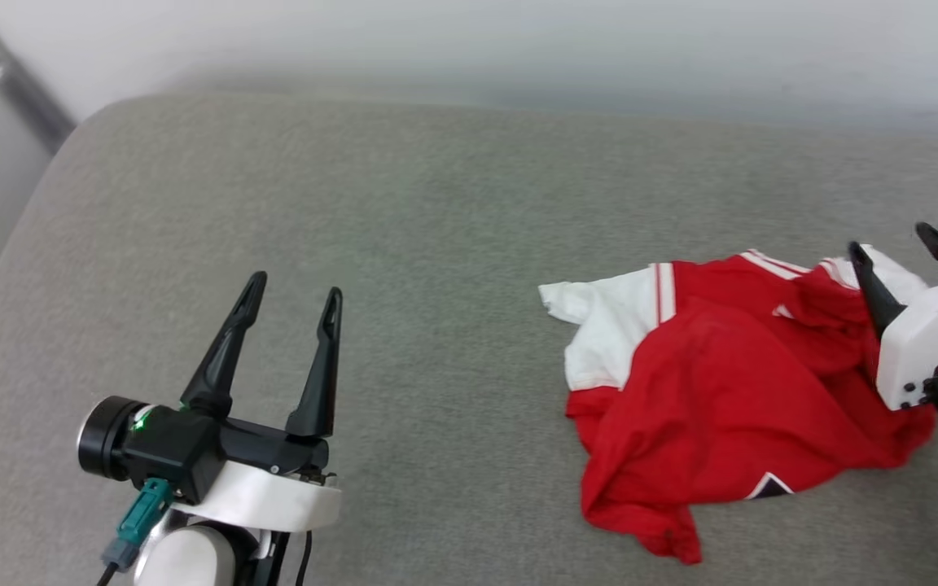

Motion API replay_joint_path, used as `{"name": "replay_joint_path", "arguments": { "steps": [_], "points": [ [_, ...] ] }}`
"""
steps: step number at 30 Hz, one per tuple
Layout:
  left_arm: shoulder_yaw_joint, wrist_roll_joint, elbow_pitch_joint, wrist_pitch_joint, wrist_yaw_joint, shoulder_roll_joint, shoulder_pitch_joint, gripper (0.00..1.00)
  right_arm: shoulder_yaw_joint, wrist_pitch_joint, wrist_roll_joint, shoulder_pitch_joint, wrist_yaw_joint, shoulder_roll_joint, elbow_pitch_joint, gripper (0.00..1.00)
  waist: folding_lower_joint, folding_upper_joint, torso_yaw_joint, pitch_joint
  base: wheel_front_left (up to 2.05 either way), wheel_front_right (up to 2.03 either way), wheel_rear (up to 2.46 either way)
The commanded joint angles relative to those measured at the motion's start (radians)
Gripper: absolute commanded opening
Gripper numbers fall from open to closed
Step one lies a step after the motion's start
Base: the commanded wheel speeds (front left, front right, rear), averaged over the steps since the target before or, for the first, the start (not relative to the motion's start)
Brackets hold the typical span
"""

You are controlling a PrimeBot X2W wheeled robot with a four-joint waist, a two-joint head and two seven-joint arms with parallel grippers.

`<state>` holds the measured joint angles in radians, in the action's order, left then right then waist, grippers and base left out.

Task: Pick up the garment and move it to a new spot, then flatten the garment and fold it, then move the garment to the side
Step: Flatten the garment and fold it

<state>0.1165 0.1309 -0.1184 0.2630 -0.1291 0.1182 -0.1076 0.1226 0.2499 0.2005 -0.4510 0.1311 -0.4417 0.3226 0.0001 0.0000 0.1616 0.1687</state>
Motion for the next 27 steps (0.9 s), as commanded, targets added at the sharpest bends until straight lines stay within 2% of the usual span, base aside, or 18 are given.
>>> {"name": "replay_joint_path", "arguments": {
  "steps": [1,6,9,14,18,22,27],
  "points": [
    [-0.006,0.007,0.0,0.003,-0.001,0.006,0.007,1.0,-0.004,-0.021,0.007,0.021,-0.001,0.011,-0.022,1.0,-0.0001,0.0,-0.046,-0.036,0.0,0.0,0.0],
    [-0.03,0.064,0.003,0.003,-0.001,-0.015,0.025,1.0,-0.063,-0.158,0.106,0.127,0.0,0.09,-0.161,1.0,-0.0001,0.0,-0.104,-0.066,0.0,0.0,0.0],
    [-0.018,0.08,0.025,0.002,-0.001,-0.004,0.043,1.0,-0.092,-0.233,0.131,0.204,-0.001,0.132,-0.241,1.0,-0.0001,0.0,-0.133,-0.069,0.0,0.0,0.0],
    [0.06,0.145,0.104,0.002,-0.001,0.04,0.054,1.0,-0.139,-0.352,0.145,0.312,0.0,0.214,-0.33,1.0,-0.0001,0.0,-0.17,-0.057,0.0,0.0,0.0],
    [0.138,0.202,0.155,-0.043,-0.001,0.108,-0.013,1.0,-0.152,-0.399,0.135,0.347,0.0,0.25,-0.347,1.0,-0.0001,0.0,-0.202,-0.029,0.0,0.0,0.0],
    [0.229,0.289,0.179,-0.167,-0.001,0.18,-0.119,1.0,-0.168,-0.418,0.129,0.326,0.0,0.263,-0.365,1.0,-0.0001,0.0,-0.241,0.008,0.0,0.0,0.0],
    [0.327,0.404,0.195,-0.414,-0.001,0.263,-0.33,1.0,-0.204,-0.43,0.128,0.308,0.0,0.28,-0.384,1.0,-0.0001,0.0,-0.283,0.068,0.0,0.0,0.0]
  ]
}}
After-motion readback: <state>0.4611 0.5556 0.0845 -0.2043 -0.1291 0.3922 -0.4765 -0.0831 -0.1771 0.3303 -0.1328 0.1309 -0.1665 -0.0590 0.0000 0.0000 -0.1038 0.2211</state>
